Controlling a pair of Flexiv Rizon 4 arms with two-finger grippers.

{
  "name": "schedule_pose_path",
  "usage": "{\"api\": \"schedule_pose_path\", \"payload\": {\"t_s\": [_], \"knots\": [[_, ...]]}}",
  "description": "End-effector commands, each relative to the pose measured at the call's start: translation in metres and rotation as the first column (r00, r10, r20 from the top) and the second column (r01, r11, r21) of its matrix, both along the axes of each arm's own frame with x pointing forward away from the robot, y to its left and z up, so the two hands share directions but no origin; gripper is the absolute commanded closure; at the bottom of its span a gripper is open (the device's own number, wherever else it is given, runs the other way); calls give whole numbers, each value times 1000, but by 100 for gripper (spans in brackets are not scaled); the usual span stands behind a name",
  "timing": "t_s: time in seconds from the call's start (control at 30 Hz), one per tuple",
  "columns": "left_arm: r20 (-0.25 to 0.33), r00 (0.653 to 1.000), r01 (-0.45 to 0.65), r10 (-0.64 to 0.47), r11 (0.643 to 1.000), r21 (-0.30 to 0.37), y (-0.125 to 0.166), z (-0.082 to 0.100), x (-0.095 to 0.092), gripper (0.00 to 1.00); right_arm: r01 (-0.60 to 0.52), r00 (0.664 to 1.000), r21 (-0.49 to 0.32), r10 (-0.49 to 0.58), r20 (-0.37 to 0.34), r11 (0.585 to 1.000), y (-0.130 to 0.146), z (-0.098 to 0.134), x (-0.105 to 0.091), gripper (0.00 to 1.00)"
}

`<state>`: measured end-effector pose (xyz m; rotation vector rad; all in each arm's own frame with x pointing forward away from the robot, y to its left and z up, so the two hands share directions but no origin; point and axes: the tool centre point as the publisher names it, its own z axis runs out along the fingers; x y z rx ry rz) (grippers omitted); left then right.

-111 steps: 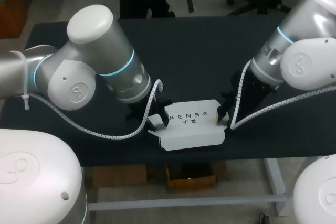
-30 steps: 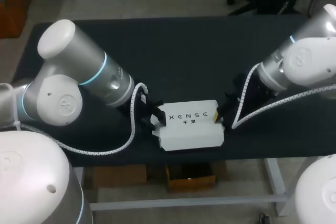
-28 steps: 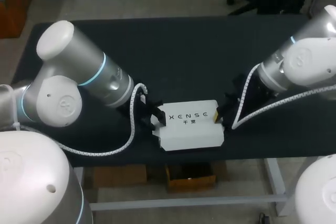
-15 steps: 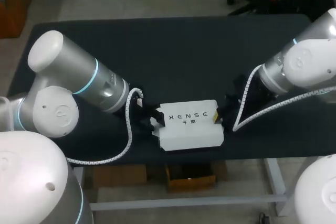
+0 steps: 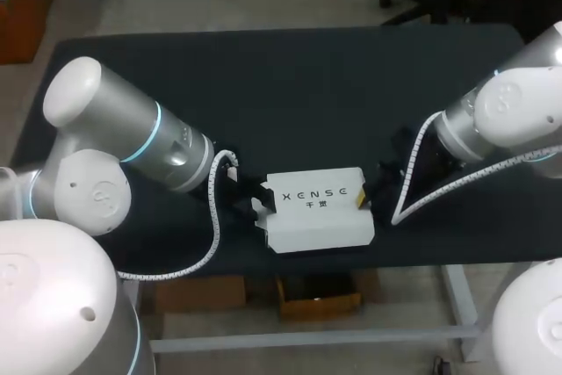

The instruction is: Assemble the packaging by folding the flat box into shape, placing the metal phone stand inside, and closing the box properly

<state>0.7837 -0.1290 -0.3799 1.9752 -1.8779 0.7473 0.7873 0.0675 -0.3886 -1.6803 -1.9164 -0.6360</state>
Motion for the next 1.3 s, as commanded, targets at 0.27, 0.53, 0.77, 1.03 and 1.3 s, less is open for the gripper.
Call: {"api": "schedule_pose_path", "payload": {"t_s": [0.27,0.53,0.77,1.03,1.3], "knots": [[2,1000,-5,5,1000,-3,-4,-5,1,52,-6,1000,17,6,5,1000,2,-7,0,60],[-7,1000,-20,20,1000,-1,-1,-5,1,53,1,1000,10,-1,-1,1000,-2,-7,1,60],[-7,1000,-20,20,1000,-1,-1,-5,1,56,1,1000,10,-1,-1,1000,-2,-7,1,60],[-7,1000,-20,20,1000,-1,-1,-5,1,53,1,1000,10,-1,-1,1000,-2,-7,1,60],[-7,1000,-20,20,1000,-1,-1,-5,1,53,1,1000,10,-1,-1,1000,-2,-7,1,62]]}}
